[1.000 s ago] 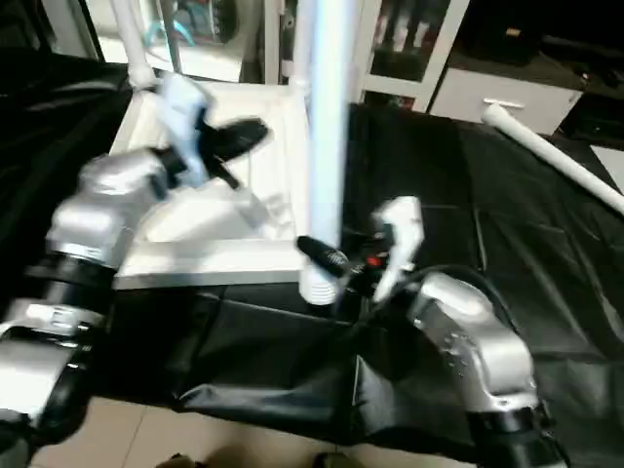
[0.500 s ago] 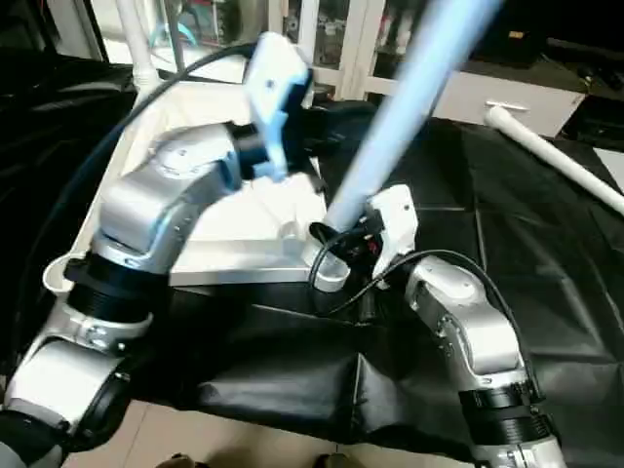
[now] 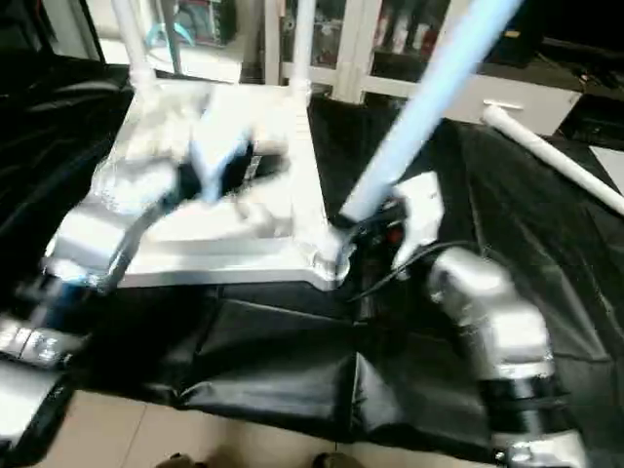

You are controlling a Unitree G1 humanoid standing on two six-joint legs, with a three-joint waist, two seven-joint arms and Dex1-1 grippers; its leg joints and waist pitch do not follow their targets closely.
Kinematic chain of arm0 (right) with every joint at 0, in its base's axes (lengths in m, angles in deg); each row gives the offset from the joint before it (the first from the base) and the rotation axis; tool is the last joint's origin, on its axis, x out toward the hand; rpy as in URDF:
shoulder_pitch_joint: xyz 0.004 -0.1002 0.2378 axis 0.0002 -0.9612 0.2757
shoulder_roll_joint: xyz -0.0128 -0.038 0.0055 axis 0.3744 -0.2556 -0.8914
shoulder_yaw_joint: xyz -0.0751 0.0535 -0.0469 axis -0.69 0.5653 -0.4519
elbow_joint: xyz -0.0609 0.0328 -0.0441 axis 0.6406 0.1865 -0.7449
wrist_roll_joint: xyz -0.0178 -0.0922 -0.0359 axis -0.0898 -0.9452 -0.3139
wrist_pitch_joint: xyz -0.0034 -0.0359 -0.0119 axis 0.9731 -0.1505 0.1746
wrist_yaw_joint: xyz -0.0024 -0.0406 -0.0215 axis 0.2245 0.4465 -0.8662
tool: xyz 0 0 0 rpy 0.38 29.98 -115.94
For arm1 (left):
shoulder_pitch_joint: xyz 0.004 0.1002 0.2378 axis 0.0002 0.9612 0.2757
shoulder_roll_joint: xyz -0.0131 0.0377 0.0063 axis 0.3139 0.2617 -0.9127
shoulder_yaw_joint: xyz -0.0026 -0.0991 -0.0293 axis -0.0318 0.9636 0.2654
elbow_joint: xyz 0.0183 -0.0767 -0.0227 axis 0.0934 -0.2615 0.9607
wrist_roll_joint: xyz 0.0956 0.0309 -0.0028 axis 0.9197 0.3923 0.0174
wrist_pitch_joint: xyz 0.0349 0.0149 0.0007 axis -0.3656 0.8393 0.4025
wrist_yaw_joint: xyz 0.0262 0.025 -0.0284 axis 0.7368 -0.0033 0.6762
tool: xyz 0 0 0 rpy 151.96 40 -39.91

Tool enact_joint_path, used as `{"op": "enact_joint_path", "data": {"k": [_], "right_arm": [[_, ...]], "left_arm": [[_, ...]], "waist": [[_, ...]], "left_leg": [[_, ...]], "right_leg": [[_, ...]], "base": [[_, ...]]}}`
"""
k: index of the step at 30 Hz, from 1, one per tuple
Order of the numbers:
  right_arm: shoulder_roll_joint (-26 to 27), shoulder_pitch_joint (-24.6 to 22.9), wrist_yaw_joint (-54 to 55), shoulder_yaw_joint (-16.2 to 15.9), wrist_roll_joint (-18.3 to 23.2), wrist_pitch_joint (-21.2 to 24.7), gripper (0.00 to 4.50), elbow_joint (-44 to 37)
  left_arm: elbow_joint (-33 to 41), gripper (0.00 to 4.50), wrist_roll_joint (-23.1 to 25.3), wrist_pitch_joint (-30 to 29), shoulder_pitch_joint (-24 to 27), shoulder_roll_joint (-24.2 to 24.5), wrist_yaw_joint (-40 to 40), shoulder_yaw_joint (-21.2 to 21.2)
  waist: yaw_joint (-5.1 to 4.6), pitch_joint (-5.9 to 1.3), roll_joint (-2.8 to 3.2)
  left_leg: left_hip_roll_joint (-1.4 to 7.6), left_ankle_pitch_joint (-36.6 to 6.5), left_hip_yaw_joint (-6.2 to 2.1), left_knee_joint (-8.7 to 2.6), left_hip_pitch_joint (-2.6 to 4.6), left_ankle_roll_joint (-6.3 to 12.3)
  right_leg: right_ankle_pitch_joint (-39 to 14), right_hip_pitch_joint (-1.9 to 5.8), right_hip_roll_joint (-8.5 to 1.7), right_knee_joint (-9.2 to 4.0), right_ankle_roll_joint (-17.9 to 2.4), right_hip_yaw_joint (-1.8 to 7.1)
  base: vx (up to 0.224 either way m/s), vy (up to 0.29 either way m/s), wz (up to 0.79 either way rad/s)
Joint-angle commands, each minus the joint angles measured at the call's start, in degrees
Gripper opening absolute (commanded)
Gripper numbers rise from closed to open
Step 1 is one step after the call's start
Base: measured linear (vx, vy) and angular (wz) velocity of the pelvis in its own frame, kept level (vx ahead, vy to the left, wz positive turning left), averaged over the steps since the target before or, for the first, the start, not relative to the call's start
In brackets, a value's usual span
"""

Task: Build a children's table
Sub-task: Pick table leg

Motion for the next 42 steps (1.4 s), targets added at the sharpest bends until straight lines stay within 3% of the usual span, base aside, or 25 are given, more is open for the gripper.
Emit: {"op": "enact_joint_path", "data": {"k": [1,5,6,8,11,15,19,24,25,29,42], "right_arm": [[-2.71,0.32,-3.91,-0.07,1.52,1.98,1.84,0.06],[-5.44,0.44,-6.88,-1.04,0.9,2.62,1.84,1.15],[-5.93,0.61,-7.46,-1.26,0.78,2.96,1.84,1.51],[-6.29,0.88,-7.89,-1.42,0.56,3.27,1.84,1.96],[-6.39,1.21,-8.19,-1.34,0.32,3.49,1.84,2.3],[-6.61,1.82,-8.61,-1.27,0.49,3.58,1.84,2.78],[-6.65,1.82,-8.81,-1.39,0.32,3.49,1.84,2.8],[-6.56,1.54,-8.78,-1.41,0.39,3.76,1.84,2.04],[-6.57,1.56,-8.79,-1.42,0.37,3.73,1.84,2.08],[-6.52,2.01,-8.59,-1.35,0.17,3.36,1.84,2.36],[-5.78,3.1,-8.46,-1.73,-0.39,2.93,1.84,2.98]], "left_arm": [[-0.98,1.32,-0.91,0.81,1.43,0.39,5.39,-2.28],[-4.58,1.68,-1.29,4.1,4.13,0.36,10.36,-4.62],[-6.33,1.76,-1.08,6.16,4.54,-0.21,11.91,-5.37],[-8.89,1.8,-0.36,9.0,4.62,-0.91,13.76,-6.42],[-11.76,2.2,0.52,11.5,4.21,-1.56,15.03,-7.11],[-16.92,2.47,2.06,15.11,2.41,-2.87,14.22,-7.03],[-22.22,2.5,3.84,18.14,0.42,-3.71,12.86,-7.24],[-29.04,2.5,5.75,21.01,-2.03,-4.1,13.86,-7.9],[-29.27,2.5,5.75,20.92,-2.08,-4.12,14.26,-7.92],[-31.91,2.16,7.22,20.04,-2.65,-4.03,15.94,-8.88],[-37.36,0.97,10.02,21.69,-4.3,-4.72,17.49,-9.56]], "waist": [[0.04,-4.6,0.18],[0.41,-4.42,-0.02],[0.37,-4.3,-0.08],[0.41,-4.31,-0.26],[0.24,-4.29,-0.32],[-0.02,-4.32,-0.31],[0.18,-4.47,-0.17],[0.22,-4.42,-0.24],[0.25,-4.41,-0.03],[0.28,-4.41,-0.04],[0.19,-4.25,-0.16]], "left_leg": [[0.2,-1.23,0.67,-3.52,0.95,4.27],[0.3,-3.29,0.79,-3.6,0.76,4.02],[0.31,-4.85,0.72,-3.71,0.67,3.57],[0.33,-5.36,0.67,-3.75,0.68,3.34],[0.37,-5.88,0.63,-3.78,0.6,3.03],[0.28,-5.25,0.65,-3.67,0.62,3.39],[0.4,-3.95,0.62,-3.51,0.68,4.3],[0.31,-4.77,0.56,-3.58,0.68,4.26],[0.4,-4.72,0.5,-3.63,0.69,4.18],[0.45,-4.84,0.6,-3.6,0.76,4.16],[0.5,-6.95,0.49,-3.82,0.76,3.35]], "right_leg": [[2.55,3.88,-1.23,-2.22,-14.95,1.07],[-0.45,3.91,-1.6,-2.46,-15.07,1.17],[-3.25,3.89,-1.77,-2.8,-14.7,1.18],[-4.87,3.86,-1.89,-2.98,-14.19,1.22],[-5.73,3.87,-1.95,-3.03,-13.54,1.24],[-4.87,3.79,-1.8,-3.08,-13.54,1.21],[-1.36,3.97,-1.89,-2.55,-14.99,1.21],[-2.78,4.06,-1.96,-2.8,-14.81,1.2],[-2.61,4.06,-2.01,-2.77,-15.0,1.19],[-1.13,4.02,-1.97,-2.68,-16.11,1.18],[-4.46,4.02,-2.15,-3.06,-15.45,1.14]], "base": [[0.0,0.0,0.0],[0.0,0.0,0.0],[0.0,0.0,0.0],[0.0,0.0,0.0],[0.0,0.0,0.0],[0.0,0.0,0.0],[0.0,0.0,0.0],[0.0,0.0,0.0],[0.0,0.0,0.0],[0.0,0.0,0.0],[0.0,0.0,0.0]]}}
